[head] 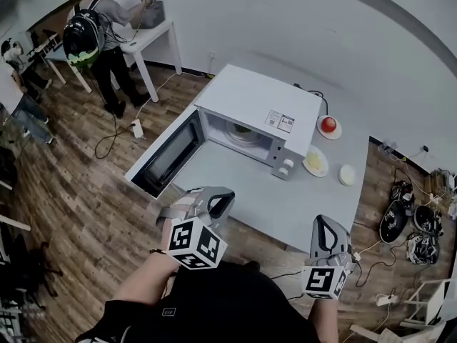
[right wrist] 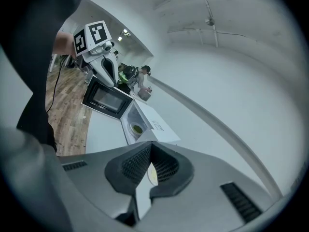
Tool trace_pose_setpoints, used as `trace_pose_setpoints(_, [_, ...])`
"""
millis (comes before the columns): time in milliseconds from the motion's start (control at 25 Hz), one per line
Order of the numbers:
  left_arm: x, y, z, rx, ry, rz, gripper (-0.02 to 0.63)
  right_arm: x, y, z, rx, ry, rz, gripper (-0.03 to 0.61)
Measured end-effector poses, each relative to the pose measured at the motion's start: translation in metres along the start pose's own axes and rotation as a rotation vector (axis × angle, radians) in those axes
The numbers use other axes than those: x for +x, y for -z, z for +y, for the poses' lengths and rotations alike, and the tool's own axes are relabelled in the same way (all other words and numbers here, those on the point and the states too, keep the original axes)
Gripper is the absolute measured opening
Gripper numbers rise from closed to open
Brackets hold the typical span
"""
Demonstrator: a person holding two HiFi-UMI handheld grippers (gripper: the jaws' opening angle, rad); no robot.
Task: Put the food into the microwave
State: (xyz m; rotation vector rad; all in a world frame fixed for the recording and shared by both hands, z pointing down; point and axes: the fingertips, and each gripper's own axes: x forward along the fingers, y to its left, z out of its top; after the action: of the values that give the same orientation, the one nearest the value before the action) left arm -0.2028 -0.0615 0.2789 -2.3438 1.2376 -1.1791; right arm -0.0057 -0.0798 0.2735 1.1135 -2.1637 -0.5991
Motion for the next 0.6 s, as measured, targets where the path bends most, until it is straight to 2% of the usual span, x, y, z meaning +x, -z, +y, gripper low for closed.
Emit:
trace_pose_setpoints(120, [-0.008,-0.017,-0.008,0.040,-0.018,-0.026,0.008,0.002,-0.026,-0.010,-0.029,0.008,-0.054,0.014])
trace_pose_setpoints(200, [-0.012,-0.024,-0.011,0.031,-0.010,-0.065,0.008,0.000,-0.050,-0.012,-0.013,0.015,-0.109,0.014])
trace_pose_setpoints(360, [-0.027,-0.043,-0.006,-0.117,0.059,-0.223,0.008,-0.012,-0.095,-0.007,0.158,-0.034,-0.274,0.014])
trace_pose_setpoints(440, [-0.037,-0.049,0.003,-0.180,0.067,-0.295,0.009,-0.014,-0.107,-0.001,0.198,-0.056,-0.299,0.014])
trace_pose_setpoints(520, [-0.046,-0.052,0.012,-0.197,0.050,-0.336,0.009,-0.014,-0.116,0.003,0.214,-0.058,-0.307,0.014])
trace_pose_setpoints(600, [-0.051,-0.052,0.016,-0.203,0.045,-0.358,0.008,-0.016,-0.124,0.006,0.272,-0.071,-0.335,0.014])
